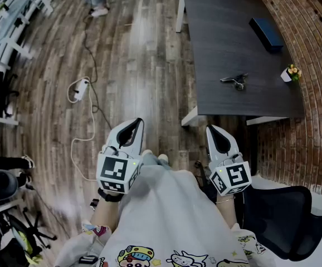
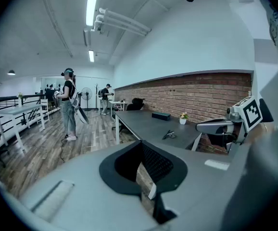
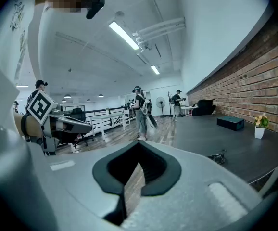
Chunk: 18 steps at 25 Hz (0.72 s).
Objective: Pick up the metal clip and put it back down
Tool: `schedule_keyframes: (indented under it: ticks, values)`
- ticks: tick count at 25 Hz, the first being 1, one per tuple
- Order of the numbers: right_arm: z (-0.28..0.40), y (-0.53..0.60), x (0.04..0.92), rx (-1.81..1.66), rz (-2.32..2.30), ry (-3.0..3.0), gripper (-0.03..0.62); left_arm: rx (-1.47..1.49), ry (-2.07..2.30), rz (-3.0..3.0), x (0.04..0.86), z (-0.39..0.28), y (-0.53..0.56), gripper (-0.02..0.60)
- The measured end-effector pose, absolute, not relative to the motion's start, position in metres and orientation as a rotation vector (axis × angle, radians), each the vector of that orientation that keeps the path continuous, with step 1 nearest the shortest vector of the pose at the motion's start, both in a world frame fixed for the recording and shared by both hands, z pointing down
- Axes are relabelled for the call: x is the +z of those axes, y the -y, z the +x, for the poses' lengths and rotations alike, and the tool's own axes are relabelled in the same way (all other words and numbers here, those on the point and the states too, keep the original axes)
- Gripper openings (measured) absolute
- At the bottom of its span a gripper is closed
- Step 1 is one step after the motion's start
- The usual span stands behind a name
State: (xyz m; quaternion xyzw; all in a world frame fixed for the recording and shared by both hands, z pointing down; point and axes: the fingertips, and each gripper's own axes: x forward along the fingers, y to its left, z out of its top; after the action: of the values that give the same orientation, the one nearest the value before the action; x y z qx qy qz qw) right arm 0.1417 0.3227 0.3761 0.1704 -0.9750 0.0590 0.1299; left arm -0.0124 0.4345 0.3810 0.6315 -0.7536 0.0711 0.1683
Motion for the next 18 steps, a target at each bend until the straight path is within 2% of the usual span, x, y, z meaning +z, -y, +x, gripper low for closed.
schedule_keyframes:
  ticks: [8, 18]
  values:
    - [0.149, -0.323, 0.374, 0.226, 0.506, 2.862, 0.007, 0.147, 2.168, 1.790, 0.378, -0.010, -0.442, 0.035]
    - [0.118, -0.316, 0.375, 0.252, 0.473, 2.869, 0.114, 0.106, 2.136, 1.809, 0.386, -0.030, -0.427, 0.105]
